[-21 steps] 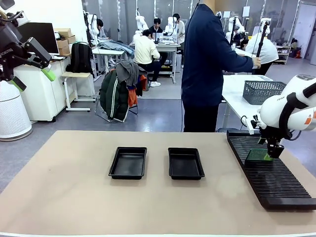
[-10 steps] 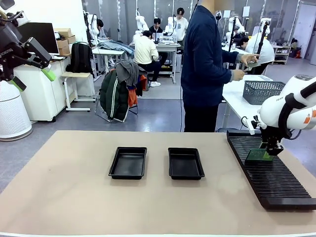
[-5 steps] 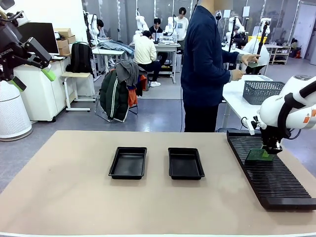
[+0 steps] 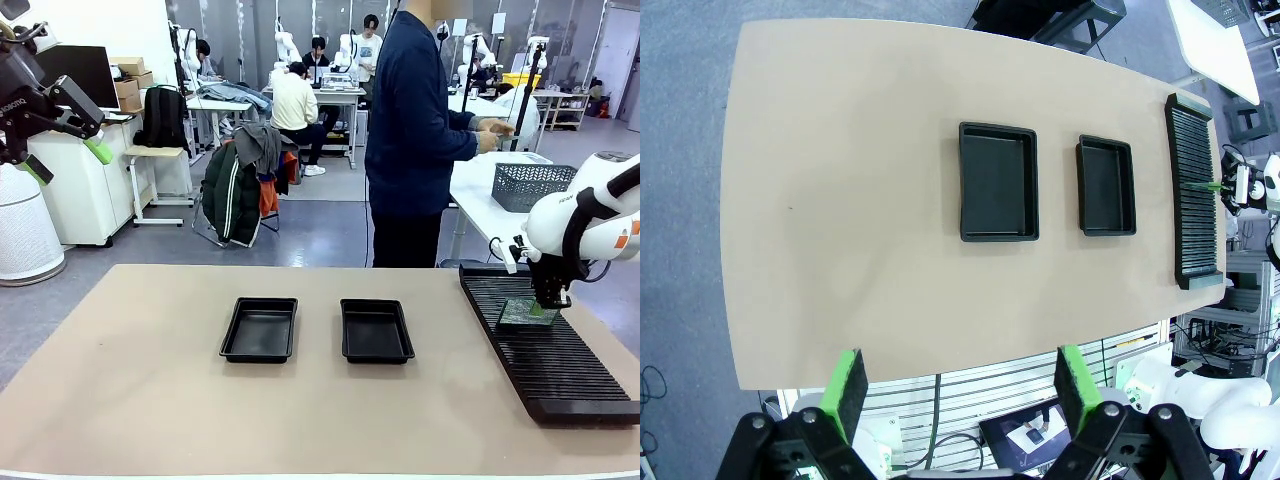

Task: Inspect and transfer BCBs to ESD trays.
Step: Pick up the Blank PCB from the PCB Rack and place it in the left ESD tray.

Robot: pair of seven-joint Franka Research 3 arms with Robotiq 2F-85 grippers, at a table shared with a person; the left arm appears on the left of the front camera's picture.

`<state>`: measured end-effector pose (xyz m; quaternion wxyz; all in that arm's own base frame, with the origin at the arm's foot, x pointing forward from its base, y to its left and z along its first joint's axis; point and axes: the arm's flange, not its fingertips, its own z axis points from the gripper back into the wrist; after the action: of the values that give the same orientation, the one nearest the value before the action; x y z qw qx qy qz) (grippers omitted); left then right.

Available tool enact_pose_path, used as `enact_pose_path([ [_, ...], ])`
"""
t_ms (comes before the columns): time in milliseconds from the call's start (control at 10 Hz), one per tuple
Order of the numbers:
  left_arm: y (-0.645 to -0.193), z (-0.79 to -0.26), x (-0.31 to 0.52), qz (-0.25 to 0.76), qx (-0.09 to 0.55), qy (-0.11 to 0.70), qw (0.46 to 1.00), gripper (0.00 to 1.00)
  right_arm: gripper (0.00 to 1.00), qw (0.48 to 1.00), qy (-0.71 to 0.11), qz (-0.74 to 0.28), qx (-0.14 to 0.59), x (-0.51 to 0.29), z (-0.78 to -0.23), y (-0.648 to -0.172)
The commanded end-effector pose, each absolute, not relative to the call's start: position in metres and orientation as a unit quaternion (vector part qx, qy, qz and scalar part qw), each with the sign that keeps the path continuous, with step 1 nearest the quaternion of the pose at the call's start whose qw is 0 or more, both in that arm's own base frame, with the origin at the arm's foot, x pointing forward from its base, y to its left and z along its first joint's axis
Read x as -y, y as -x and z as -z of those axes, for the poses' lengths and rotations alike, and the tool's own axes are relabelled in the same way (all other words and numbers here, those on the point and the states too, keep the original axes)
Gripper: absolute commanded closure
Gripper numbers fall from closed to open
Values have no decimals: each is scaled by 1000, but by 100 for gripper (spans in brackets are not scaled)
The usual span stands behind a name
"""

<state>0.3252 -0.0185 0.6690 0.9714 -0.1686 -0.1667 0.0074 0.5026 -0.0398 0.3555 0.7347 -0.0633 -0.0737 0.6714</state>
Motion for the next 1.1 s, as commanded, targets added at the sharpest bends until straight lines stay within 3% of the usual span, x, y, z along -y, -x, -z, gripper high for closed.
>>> enact_pose_path([
  [0,-326,-667,17,0,170,173,970,0,100,727,63,-681,63,42,-358,-507],
  [600,-326,-667,17,0,170,173,970,0,100,732,58,-677,61,48,-383,-507],
  [1000,-326,-667,17,0,170,173,970,0,100,731,42,-679,55,65,-471,-483],
])
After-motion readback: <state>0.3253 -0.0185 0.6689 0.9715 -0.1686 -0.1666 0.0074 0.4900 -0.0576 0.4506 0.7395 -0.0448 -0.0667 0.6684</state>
